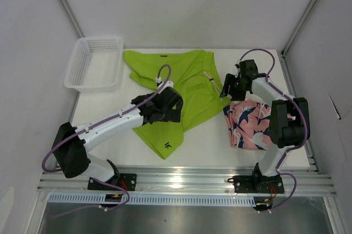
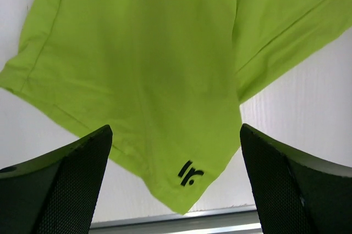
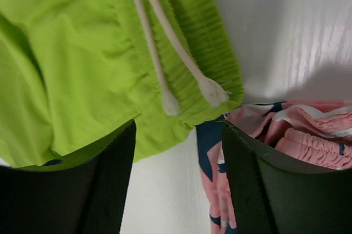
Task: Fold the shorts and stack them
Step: Flatten the shorts out
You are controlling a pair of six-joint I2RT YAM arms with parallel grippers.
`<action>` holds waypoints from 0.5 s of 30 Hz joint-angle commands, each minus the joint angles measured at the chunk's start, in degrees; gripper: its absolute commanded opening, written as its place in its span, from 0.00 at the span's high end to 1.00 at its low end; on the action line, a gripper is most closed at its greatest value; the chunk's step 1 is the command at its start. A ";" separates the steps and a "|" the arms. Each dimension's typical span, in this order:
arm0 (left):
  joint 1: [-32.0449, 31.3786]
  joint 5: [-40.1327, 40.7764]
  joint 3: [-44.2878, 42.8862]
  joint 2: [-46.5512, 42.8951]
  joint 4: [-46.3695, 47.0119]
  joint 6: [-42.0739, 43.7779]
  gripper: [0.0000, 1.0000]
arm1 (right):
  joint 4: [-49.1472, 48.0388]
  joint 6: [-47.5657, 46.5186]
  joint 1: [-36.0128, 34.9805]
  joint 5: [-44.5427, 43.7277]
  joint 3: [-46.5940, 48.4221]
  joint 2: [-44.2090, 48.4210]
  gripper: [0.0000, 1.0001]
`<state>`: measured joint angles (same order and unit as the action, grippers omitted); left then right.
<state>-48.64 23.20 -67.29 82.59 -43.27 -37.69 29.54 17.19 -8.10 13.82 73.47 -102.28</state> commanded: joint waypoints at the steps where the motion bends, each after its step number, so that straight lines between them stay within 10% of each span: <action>1: -5.39 7.81 1.89 -2.08 -3.74 -2.55 0.01 | -4.31 -1.81 0.63 -2.40 -2.37 1.47 0.34; 15: -19.21 14.68 4.09 6.00 -4.45 4.11 0.01 | -9.41 -3.30 0.80 0.76 -2.99 -1.95 0.33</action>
<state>-66.85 34.48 -63.79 86.94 -46.72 -36.27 23.16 15.31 -7.40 13.56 70.13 -103.77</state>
